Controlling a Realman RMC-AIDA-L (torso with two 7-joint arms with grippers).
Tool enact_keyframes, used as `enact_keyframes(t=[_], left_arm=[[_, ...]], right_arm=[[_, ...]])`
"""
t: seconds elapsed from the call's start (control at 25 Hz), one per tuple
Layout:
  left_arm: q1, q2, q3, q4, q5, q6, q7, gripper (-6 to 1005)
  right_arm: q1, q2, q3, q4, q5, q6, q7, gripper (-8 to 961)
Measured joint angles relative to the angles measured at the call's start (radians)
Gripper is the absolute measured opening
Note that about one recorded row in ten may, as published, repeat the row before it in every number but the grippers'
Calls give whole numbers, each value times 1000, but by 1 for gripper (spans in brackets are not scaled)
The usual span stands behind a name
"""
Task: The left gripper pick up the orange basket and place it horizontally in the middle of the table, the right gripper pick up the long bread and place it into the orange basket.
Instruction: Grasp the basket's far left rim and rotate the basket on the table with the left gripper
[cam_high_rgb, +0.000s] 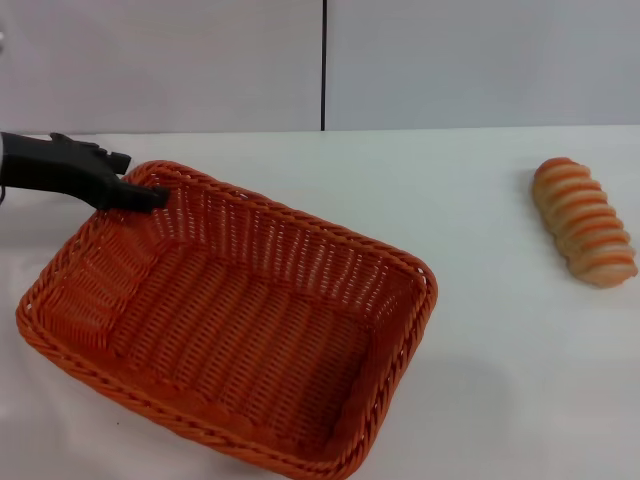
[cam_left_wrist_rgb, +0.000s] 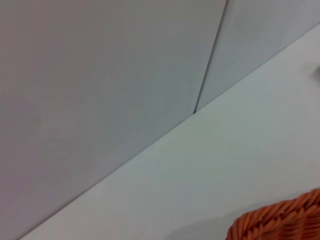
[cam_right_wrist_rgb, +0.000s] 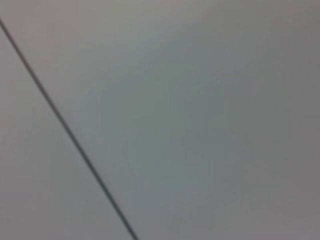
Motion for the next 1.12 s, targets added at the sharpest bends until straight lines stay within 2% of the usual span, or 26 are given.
enact_keyframes(t=[0.04,0.24,0.64,0.76,0.96,1.12], left_arm=[[0,-1,40,-10,2,-31,-15,783],[-1,0,94,-17,5,-69,-49,782],[-2,2,117,-14,33,-87,-78,780],[-2,2,120,-18,45,-87,-78,559],[-2,1,120,-19,48,-86,-79,296],[-1,0,113,-19,43,-79,-80,271]], right_arm=[[0,0,0,0,-5,-4,0,628],[4,0,-7,14,-21,-9,0,630],[2,0,-9,14,-23,-1,1,635],[4,0,-11,18,-23,0,1,636],[6,0,-13,22,-24,2,1,638],[6,0,-13,25,-25,20,1,640]])
